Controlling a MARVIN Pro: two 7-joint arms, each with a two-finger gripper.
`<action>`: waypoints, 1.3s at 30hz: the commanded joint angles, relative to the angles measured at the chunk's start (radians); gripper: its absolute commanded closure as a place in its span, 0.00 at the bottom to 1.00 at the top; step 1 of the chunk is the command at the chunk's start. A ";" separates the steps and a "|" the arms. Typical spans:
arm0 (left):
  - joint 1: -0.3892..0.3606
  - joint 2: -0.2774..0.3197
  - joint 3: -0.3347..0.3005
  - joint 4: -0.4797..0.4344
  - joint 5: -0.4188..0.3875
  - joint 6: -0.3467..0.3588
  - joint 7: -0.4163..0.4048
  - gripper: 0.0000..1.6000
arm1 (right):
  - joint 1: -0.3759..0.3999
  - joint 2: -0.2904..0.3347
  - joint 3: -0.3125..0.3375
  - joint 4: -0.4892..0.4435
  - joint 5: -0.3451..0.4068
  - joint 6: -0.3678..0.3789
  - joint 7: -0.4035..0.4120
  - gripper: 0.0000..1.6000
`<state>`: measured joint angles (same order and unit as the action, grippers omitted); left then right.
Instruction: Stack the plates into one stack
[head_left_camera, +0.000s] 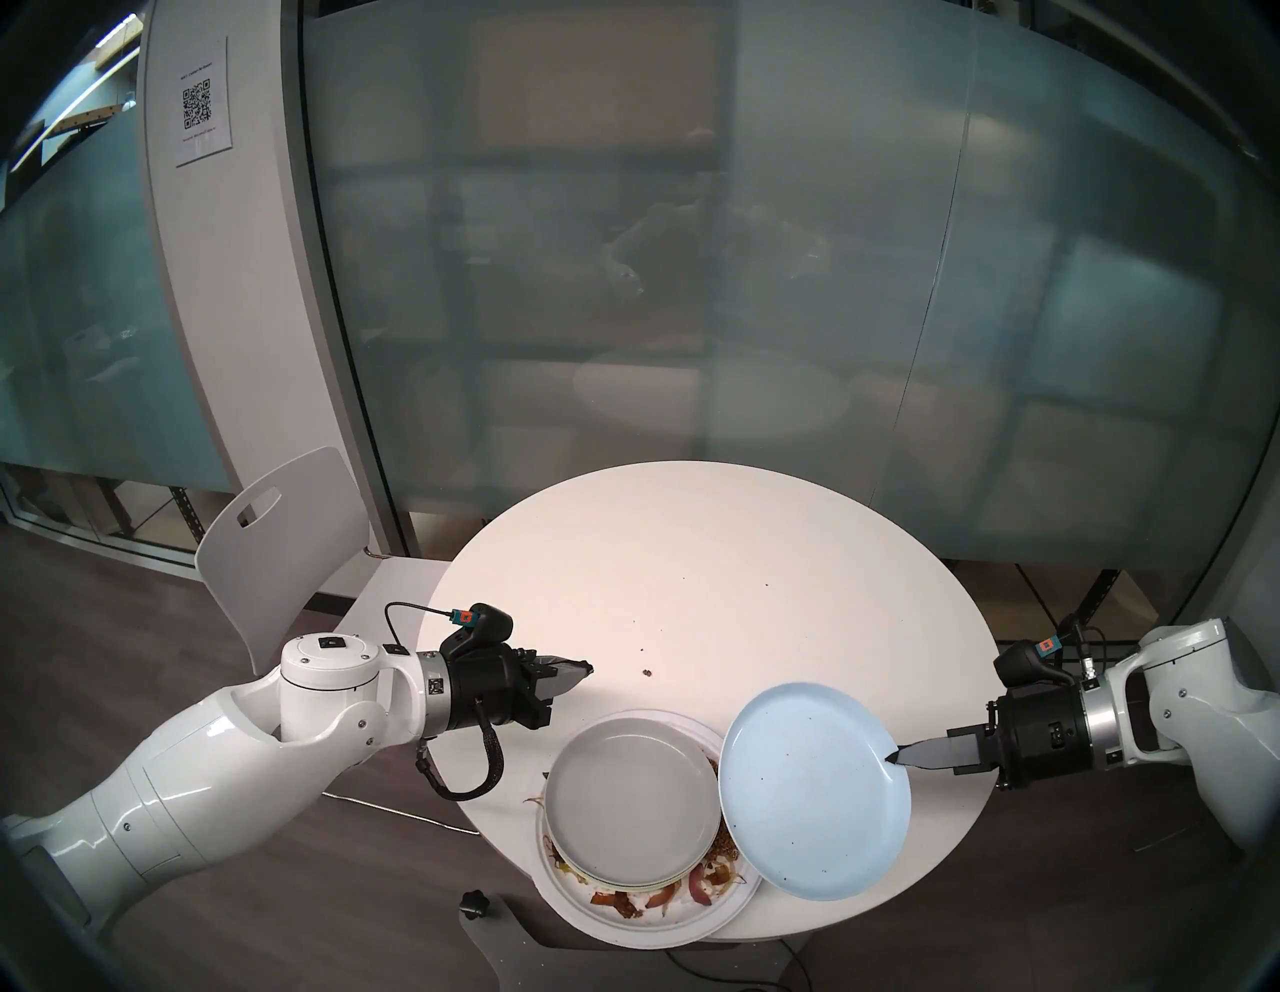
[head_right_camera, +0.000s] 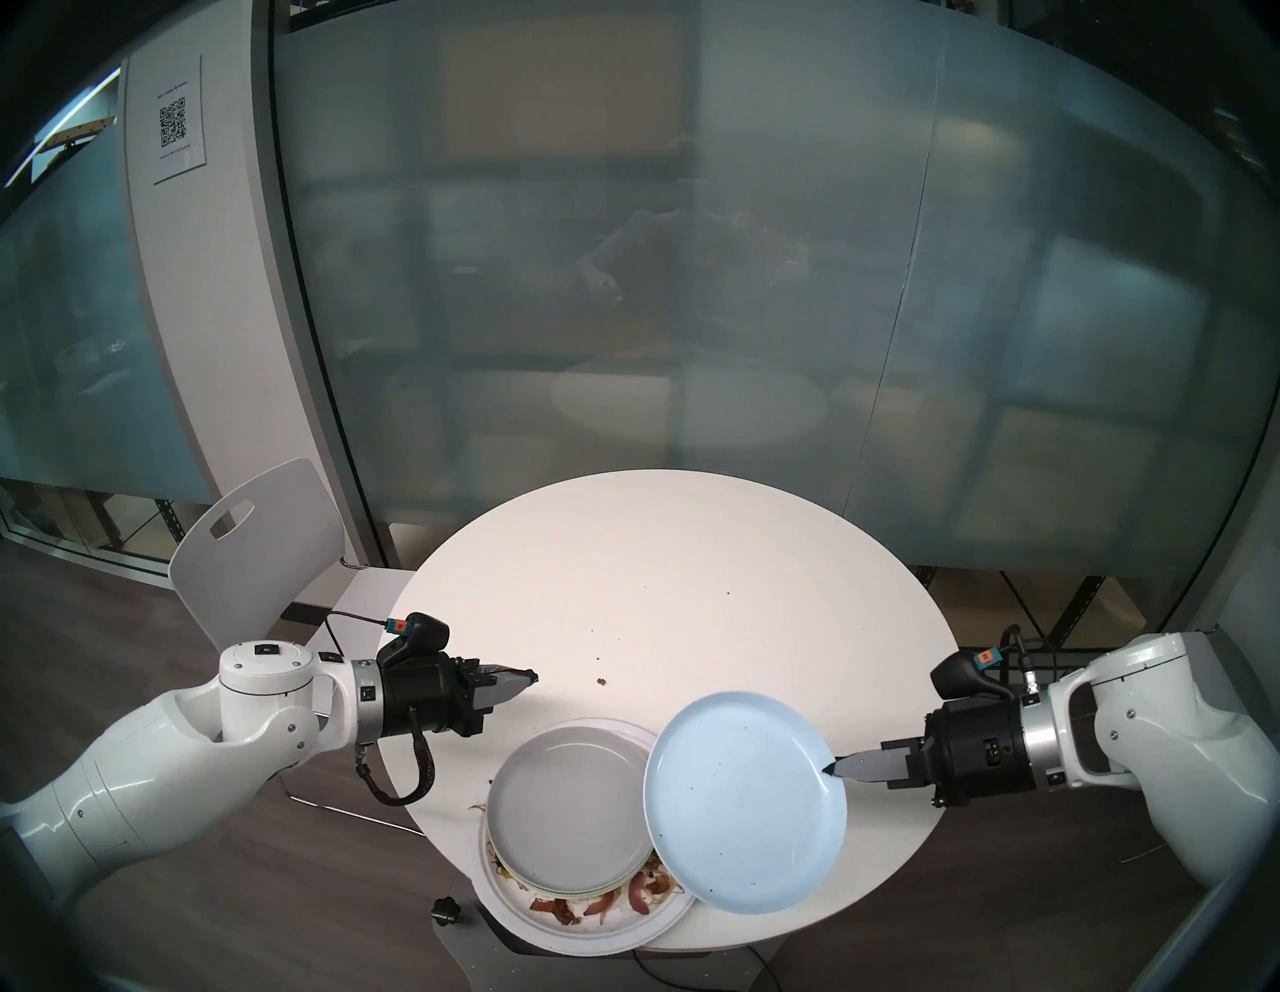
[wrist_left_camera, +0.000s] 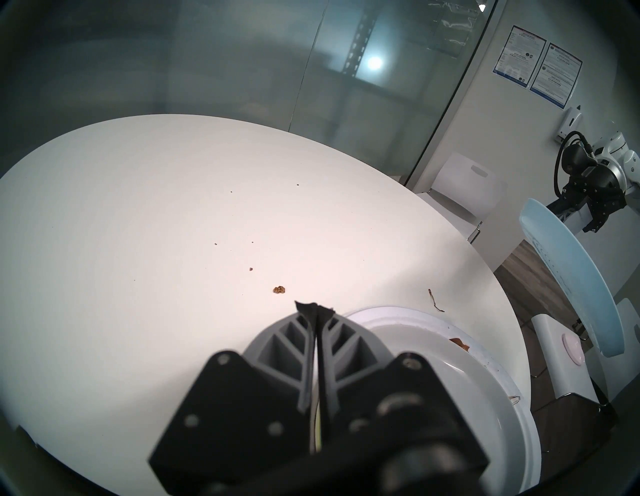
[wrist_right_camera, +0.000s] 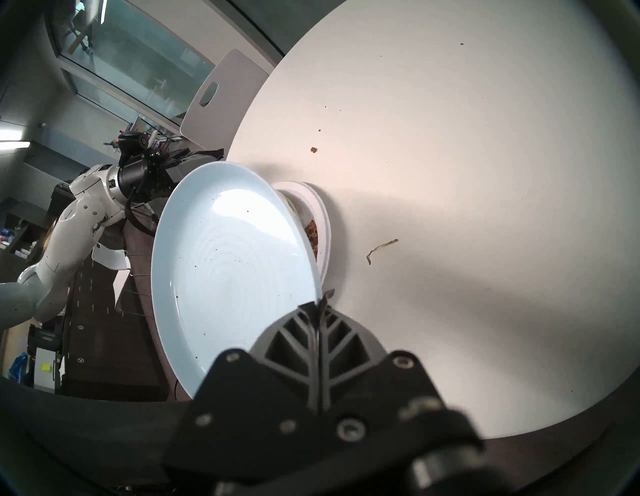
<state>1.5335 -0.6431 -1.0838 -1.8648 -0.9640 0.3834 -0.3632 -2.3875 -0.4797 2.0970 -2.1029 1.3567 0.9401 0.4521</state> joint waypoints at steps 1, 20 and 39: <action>-0.003 0.001 -0.010 -0.016 -0.004 -0.007 0.001 0.80 | 0.112 0.102 -0.073 0.015 0.064 -0.047 -0.024 1.00; -0.006 0.001 -0.008 -0.014 -0.003 -0.006 0.000 0.80 | 0.318 0.280 -0.350 0.019 0.184 -0.178 -0.078 1.00; -0.008 0.001 -0.006 -0.012 -0.003 -0.005 -0.001 0.80 | 0.496 0.243 -0.548 -0.023 0.210 -0.231 -0.148 1.00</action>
<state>1.5327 -0.6408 -1.0818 -1.8648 -0.9644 0.3832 -0.3639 -1.9885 -0.2084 1.5897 -2.1107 1.5581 0.7262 0.3114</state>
